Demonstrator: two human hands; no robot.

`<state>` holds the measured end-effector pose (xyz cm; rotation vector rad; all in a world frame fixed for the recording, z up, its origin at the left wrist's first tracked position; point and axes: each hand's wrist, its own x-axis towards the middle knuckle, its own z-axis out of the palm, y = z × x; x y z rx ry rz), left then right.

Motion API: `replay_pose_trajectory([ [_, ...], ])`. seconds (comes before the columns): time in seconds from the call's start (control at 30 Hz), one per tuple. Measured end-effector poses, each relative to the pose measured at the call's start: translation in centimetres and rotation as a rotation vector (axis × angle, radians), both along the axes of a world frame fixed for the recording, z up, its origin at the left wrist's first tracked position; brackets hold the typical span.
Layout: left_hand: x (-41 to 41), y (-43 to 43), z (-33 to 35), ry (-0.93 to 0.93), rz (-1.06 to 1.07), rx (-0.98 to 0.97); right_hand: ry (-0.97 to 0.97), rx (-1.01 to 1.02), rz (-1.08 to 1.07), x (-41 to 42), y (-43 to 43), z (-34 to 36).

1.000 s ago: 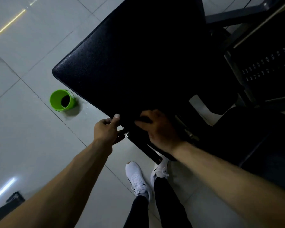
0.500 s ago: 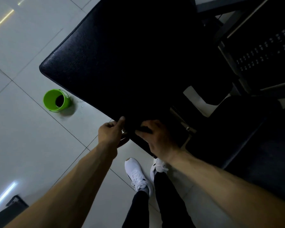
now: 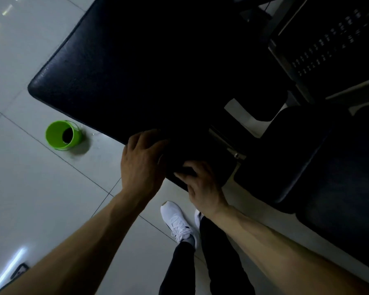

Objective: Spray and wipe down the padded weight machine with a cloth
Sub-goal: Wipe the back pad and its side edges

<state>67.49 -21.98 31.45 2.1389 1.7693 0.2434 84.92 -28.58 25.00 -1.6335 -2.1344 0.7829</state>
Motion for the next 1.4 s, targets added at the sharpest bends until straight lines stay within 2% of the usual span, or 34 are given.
replay_pose_trajectory([
  [0.07,0.2,0.4,-0.6,0.095,-0.105,-0.075,-0.027,0.024,-0.016,1.2,1.5,0.3],
  [0.13,0.2,0.3,-1.4,0.175,-0.148,-0.119,-0.045,0.063,-0.162,2.3,5.2,0.4],
  [0.2,0.1,0.1,-1.8,0.191,-0.156,-0.113,-0.018,0.093,-0.349,3.1,9.4,0.5],
  [0.27,0.2,0.0,-1.8,0.177,-0.139,-0.103,0.02,0.093,-0.436,2.8,10.1,0.5],
  [0.4,1.1,-0.1,-1.4,0.176,-0.097,-0.114,-0.017,-0.012,-0.366,1.6,1.9,-0.1],
  [0.5,1.7,-0.3,-1.7,0.182,-0.076,-0.15,0.065,-0.089,-0.322,2.1,-2.5,-0.3],
  [0.6,2.3,-0.6,-2.0,0.197,-0.076,-0.17,0.062,-0.084,-0.366,2.9,0.4,0.6],
  [0.73,2.6,-0.8,-2.4,0.211,-0.079,-0.167,0.05,0.026,-0.502,3.3,7.8,0.9],
  [0.87,2.8,-0.9,-2.1,0.213,-0.088,-0.18,-0.003,0.009,-0.476,3.5,2.3,-0.1],
  [0.97,3.7,-1.8,-2.6,0.302,-0.276,-0.163,0.009,-0.166,-0.551,3.8,-3.6,-0.4],
  [1.07,4.7,-3.0,-3.6,0.352,-0.413,-0.191,0.06,-0.198,-0.605,3.8,-2.0,0.2],
  [1.23,5.0,-3.2,-3.8,0.349,-0.385,-0.218,0.031,-0.063,-0.589,4.5,5.4,-0.1],
  [1.4,4.6,-3.1,-3.7,0.339,-0.399,-0.228,0.051,-0.151,-0.664,4.0,-3.4,-0.5],
])
